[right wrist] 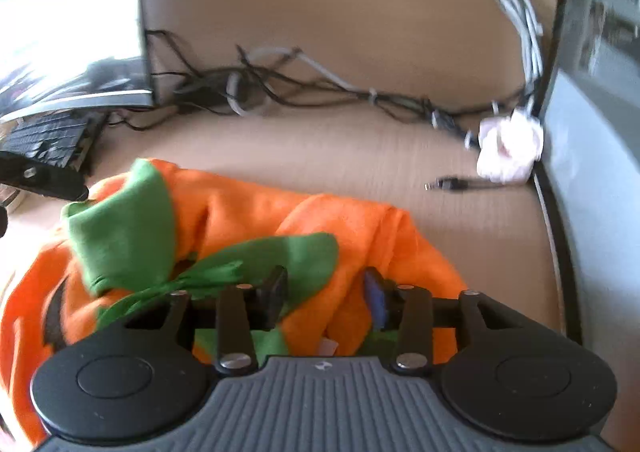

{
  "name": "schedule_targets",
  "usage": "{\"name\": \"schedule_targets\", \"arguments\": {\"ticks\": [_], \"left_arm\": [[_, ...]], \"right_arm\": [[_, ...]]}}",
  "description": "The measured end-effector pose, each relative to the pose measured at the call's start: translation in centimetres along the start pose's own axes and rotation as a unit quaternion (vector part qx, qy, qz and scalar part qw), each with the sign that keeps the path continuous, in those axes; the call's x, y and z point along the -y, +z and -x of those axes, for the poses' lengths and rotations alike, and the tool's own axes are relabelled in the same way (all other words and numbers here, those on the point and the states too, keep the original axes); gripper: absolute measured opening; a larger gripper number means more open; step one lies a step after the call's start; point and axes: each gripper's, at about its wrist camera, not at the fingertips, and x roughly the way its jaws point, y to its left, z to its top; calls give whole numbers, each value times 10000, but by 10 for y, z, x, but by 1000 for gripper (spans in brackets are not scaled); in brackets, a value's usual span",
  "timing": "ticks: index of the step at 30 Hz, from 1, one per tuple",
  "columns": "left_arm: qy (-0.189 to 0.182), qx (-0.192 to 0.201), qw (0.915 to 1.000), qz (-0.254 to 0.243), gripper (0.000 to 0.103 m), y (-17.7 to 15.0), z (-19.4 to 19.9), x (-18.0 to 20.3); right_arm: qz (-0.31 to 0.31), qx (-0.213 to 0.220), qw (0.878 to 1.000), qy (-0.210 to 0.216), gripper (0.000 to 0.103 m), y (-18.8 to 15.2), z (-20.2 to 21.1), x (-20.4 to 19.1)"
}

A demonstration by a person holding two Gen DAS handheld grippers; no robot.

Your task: Fold clothes

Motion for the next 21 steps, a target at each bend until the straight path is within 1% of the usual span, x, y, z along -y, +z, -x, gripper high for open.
{"name": "schedule_targets", "arguments": {"ticks": [1, 4, 6, 8, 9, 11, 13, 15, 16, 18, 20, 21], "left_arm": [[-149, -33, 9999, 22, 103, -9, 2, 1], [23, -308, 9995, -105, 103, -36, -10, 1], [162, -200, 9986, -462, 103, -54, -11, 1], [265, -266, 9962, -782, 103, -59, -11, 9], [255, -314, 9958, -822, 103, -58, -8, 10], [142, -343, 9966, -731, 103, -50, -2, 11], [-12, -242, 9979, -595, 103, -43, 8, 11], [-167, -138, 9987, -458, 103, -36, 18, 11], [-195, -101, 9990, -392, 103, -35, 21, 11], [-124, -79, 9995, -296, 103, -34, 22, 11], [-29, -86, 9997, -216, 103, -35, 23, 11], [30, -105, 9998, -185, 103, -36, 25, 11]], "right_arm": [[28, 50, 10000, 0, 61, -2, 2, -3], [-179, -182, 9997, -2, 62, -20, -7, -5], [-186, -283, 9994, -34, 64, -33, -11, -8], [-57, -347, 9994, -50, 64, -28, -8, -12], [11, -383, 9992, -57, 64, -25, -6, -14], [288, -213, 9994, -5, 64, -11, 9, -19], [578, 45, 9982, 152, 66, 9, 21, -24], [850, 180, 9956, 363, 77, 31, 19, -29], [1036, 127, 9930, 553, 86, 43, 12, -32], [1337, -21, 9867, 928, 88, 58, -9, -39], [1282, -236, 9845, 1173, 87, 72, -42, -40], [1223, -375, 9841, 1229, 87, 77, -57, -37]]}}
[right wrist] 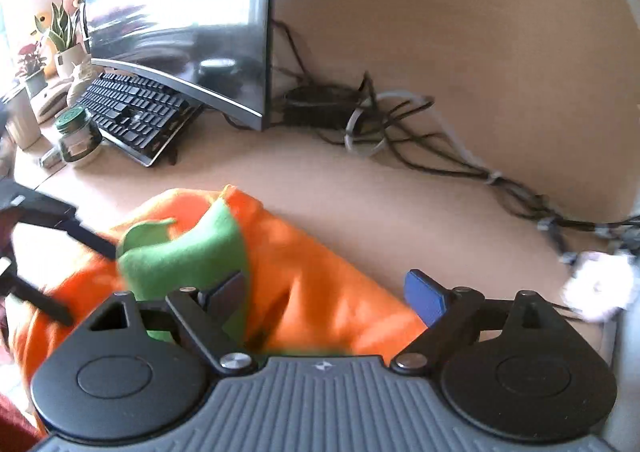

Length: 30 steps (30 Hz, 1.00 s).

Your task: Fold clothes

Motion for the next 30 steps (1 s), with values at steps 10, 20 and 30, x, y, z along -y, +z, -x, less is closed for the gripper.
{"name": "schedule_targets", "arguments": {"ticks": [10, 20, 30], "left_arm": [[-84, 320, 9973, 655, 103, -6, 37, -18], [-365, 691, 9954, 560, 103, 33, 50, -10], [-551, 564, 9969, 81, 103, 26, 55, 12]], "right_arm": [[-36, -692, 9971, 320, 34, 4, -53, 11], [831, 389, 9958, 33, 4, 20, 73, -60], [626, -734, 9945, 407, 4, -86, 86, -150]]}}
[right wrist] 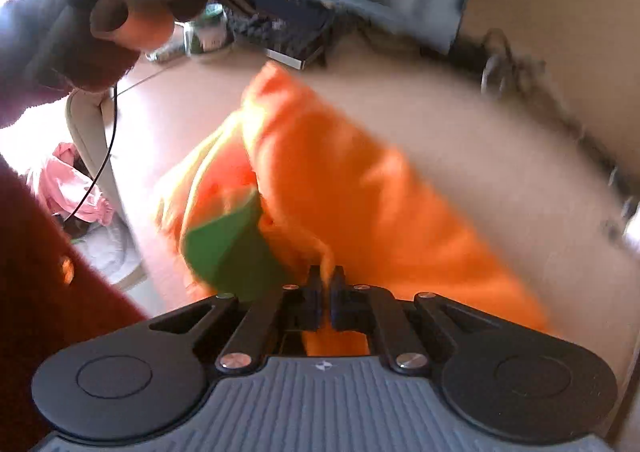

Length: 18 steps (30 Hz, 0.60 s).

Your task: Fold clothes

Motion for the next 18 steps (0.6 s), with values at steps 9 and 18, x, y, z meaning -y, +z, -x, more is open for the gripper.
{"name": "schedule_targets", "arguments": {"ticks": [9, 18], "left_arm": [[387, -1048, 9894, -927, 103, -71, -19, 0], [409, -707, 9960, -363, 103, -67, -16, -7]], "right_arm": [[-926, 230, 9941, -523, 20, -21, 49, -17], [838, 80, 9888, -1228, 54, -9, 36, -41]]}}
